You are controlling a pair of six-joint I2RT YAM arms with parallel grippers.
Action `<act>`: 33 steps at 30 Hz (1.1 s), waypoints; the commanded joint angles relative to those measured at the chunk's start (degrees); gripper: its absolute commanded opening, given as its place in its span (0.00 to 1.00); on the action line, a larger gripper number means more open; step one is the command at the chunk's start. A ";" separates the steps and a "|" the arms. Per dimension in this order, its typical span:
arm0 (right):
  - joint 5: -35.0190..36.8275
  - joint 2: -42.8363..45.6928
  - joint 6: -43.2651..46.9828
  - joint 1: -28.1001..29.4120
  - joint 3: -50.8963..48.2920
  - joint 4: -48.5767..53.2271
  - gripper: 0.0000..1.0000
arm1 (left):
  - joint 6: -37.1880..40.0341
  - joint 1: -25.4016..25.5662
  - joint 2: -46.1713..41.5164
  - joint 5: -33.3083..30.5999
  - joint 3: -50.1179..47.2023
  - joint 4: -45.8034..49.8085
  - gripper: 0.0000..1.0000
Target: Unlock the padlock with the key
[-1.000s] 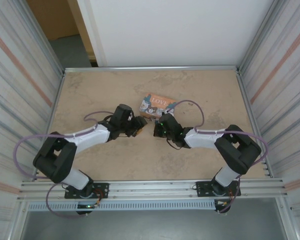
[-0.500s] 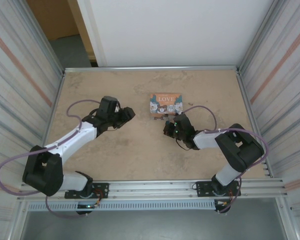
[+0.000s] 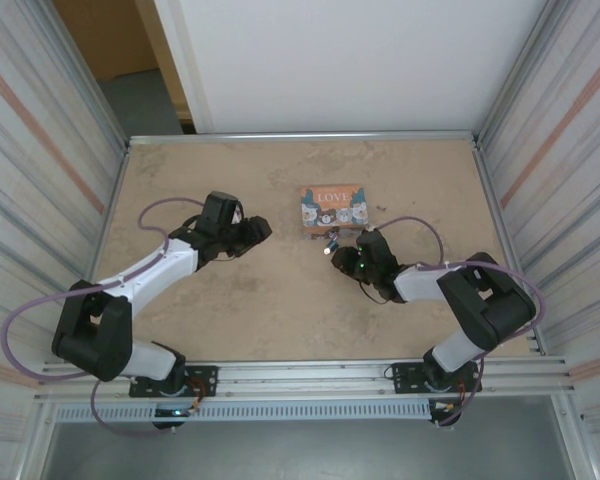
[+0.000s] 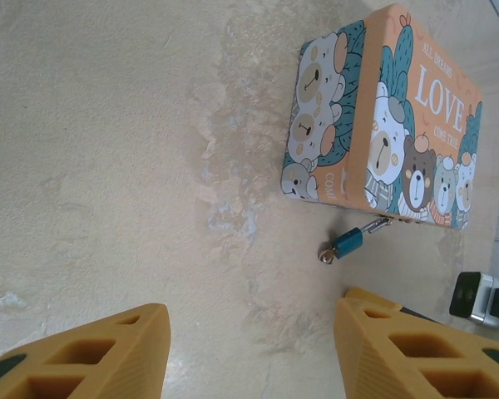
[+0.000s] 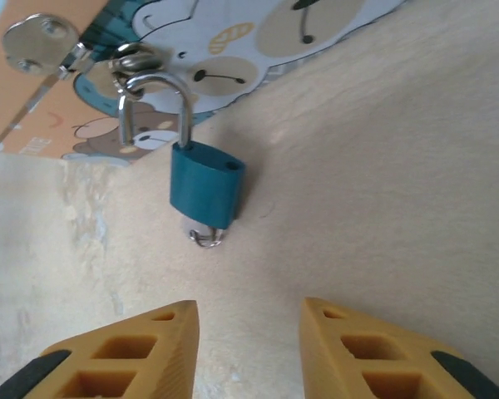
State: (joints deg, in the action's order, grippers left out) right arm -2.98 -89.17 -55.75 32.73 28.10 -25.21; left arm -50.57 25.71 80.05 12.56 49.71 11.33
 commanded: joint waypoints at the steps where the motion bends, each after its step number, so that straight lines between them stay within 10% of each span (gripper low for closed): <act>1: 3.42 4.15 0.21 -0.58 -0.52 4.48 0.41 | 1.48 -0.23 -0.76 0.11 1.17 0.17 0.55; 21: -19.00 9.56 14.95 -14.50 4.05 6.67 0.99 | 8.40 0.82 10.87 9.42 12.73 -2.02 0.58; 33: -21.26 1.89 22.82 -20.51 10.18 10.79 1.00 | 9.29 1.44 25.92 12.76 24.16 -2.63 0.58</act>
State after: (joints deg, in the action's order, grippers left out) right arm -22.79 -85.89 -37.58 13.63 35.66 -16.75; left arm -42.83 26.74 103.79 23.46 71.13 8.95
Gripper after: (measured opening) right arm 0.995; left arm 0.580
